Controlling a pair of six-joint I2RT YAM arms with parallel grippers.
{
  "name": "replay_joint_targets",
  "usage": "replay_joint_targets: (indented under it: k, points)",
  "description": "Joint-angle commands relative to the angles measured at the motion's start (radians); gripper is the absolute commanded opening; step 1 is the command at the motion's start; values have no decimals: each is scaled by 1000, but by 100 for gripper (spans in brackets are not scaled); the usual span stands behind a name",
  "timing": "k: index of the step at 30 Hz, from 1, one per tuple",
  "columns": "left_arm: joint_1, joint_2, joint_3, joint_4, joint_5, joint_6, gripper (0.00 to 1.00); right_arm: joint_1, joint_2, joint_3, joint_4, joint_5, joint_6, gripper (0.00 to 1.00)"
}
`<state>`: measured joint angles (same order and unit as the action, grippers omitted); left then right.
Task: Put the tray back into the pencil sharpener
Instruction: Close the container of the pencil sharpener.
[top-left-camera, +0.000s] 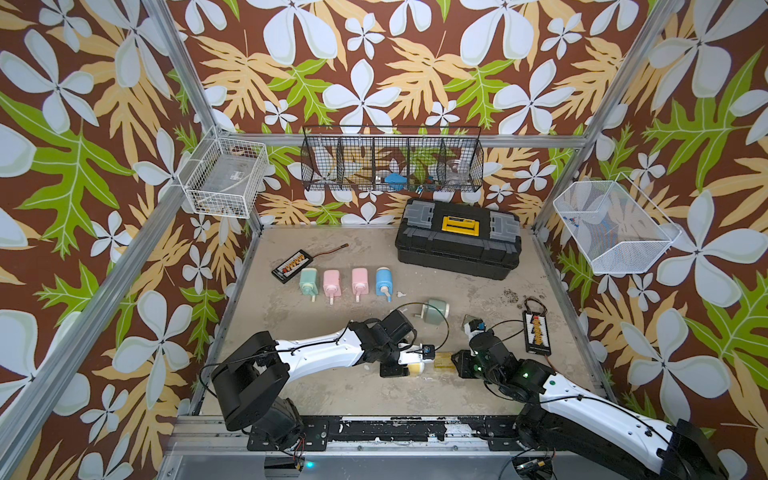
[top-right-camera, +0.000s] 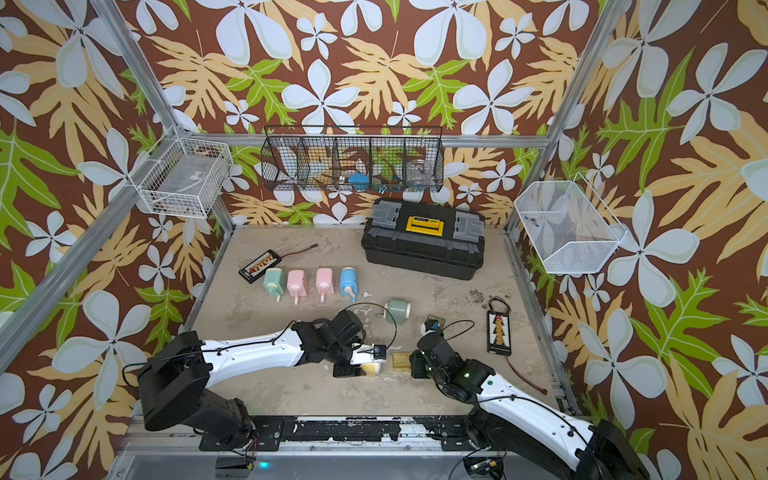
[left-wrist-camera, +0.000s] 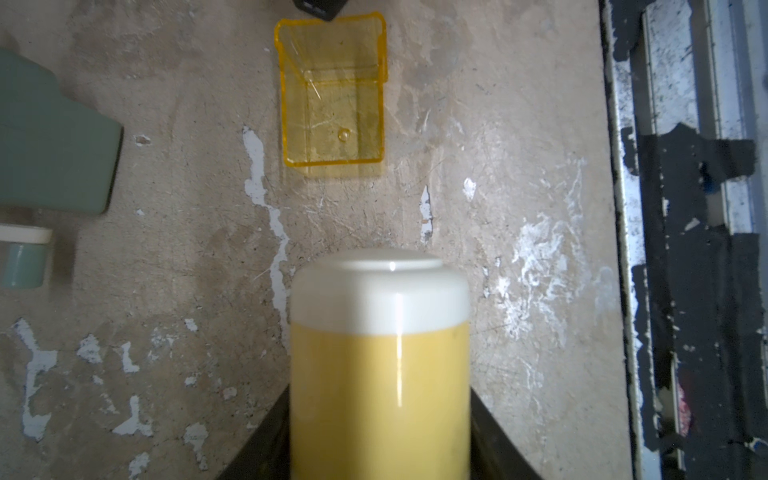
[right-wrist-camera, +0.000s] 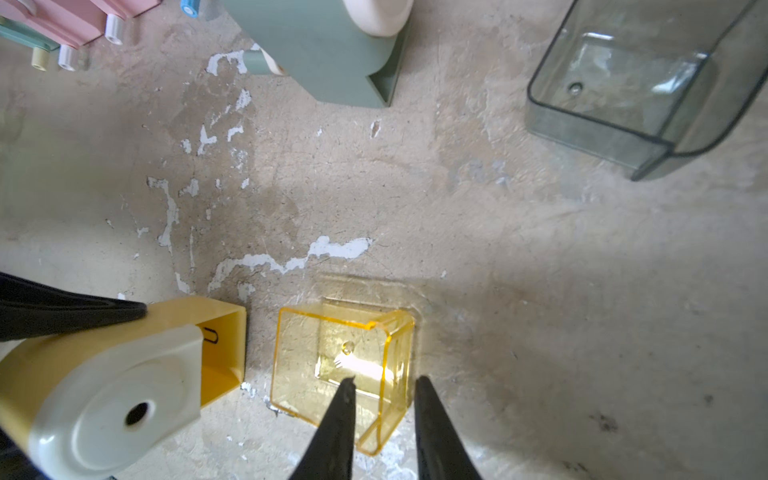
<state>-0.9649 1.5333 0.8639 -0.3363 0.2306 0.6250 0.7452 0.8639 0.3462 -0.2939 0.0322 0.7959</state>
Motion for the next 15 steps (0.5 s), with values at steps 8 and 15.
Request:
replay_joint_targets:
  k: [8, 15]
  points:
    - [4, 12, 13, 33, 41, -51, 46, 0, 50, -3, 64, 1, -15, 23]
    - [5, 46, 55, 32, 19, -116, 46, -1, 98, 0, 96, -9, -18, 17]
